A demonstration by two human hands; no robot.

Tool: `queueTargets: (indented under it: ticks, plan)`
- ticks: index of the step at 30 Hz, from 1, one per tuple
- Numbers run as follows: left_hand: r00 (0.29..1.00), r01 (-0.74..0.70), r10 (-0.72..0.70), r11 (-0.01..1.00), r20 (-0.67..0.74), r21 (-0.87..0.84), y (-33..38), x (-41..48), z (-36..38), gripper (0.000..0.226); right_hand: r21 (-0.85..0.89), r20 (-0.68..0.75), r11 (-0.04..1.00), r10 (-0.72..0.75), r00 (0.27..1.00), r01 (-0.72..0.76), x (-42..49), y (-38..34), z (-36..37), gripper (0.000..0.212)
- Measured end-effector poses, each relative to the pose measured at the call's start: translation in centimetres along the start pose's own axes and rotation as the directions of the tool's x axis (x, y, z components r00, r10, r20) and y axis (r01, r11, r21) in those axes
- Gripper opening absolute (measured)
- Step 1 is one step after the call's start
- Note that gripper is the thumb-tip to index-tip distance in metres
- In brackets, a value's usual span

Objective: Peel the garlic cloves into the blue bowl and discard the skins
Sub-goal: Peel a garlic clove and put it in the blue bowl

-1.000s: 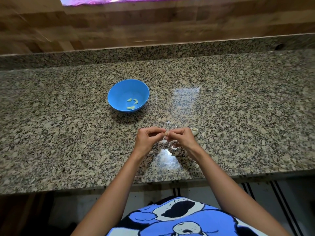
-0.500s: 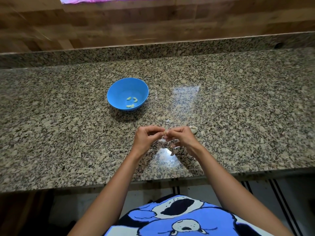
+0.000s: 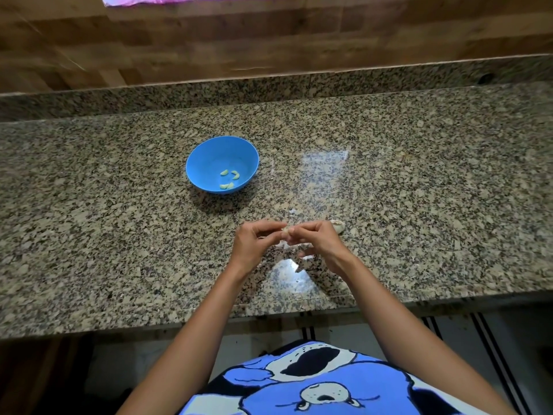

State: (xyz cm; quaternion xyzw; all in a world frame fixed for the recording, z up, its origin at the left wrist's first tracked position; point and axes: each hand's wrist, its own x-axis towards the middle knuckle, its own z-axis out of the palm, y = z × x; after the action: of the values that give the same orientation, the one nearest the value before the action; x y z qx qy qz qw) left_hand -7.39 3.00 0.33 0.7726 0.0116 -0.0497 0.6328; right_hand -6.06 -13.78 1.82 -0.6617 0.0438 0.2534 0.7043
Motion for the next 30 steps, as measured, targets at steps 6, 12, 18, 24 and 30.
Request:
queueTargets:
  ticks: [6,12,18,24,30]
  plan:
    - [0.998,0.056,-0.055,0.995,0.013,-0.08,0.1,-0.3,0.1,0.021,-0.079,0.01,0.995,-0.054,0.999,0.054,0.0,0.0,-0.1,0.007]
    - [0.994,0.105,-0.1,0.979,0.035,-0.175,0.6,-0.2,0.2,0.021,-0.097,-0.015,0.993,-0.066,0.998,0.064,0.1,-0.1,-0.3,0.009]
    - [0.993,0.11,-0.099,0.967,0.061,-0.232,0.8,-0.2,0.1,0.02,-0.088,-0.025,0.994,-0.072,0.997,0.07,0.0,-0.2,-0.1,0.007]
    - [0.983,0.186,-0.17,0.901,0.077,-0.392,0.9,-0.7,0.4,0.017,-0.061,-0.031,0.997,-0.051,0.998,0.049,0.1,0.0,0.2,0.011]
    - [0.976,0.218,-0.194,0.841,0.1,-0.496,1.2,-0.8,0.4,0.015,-0.024,0.015,1.0,-0.016,1.0,0.016,0.2,-0.1,0.5,0.022]
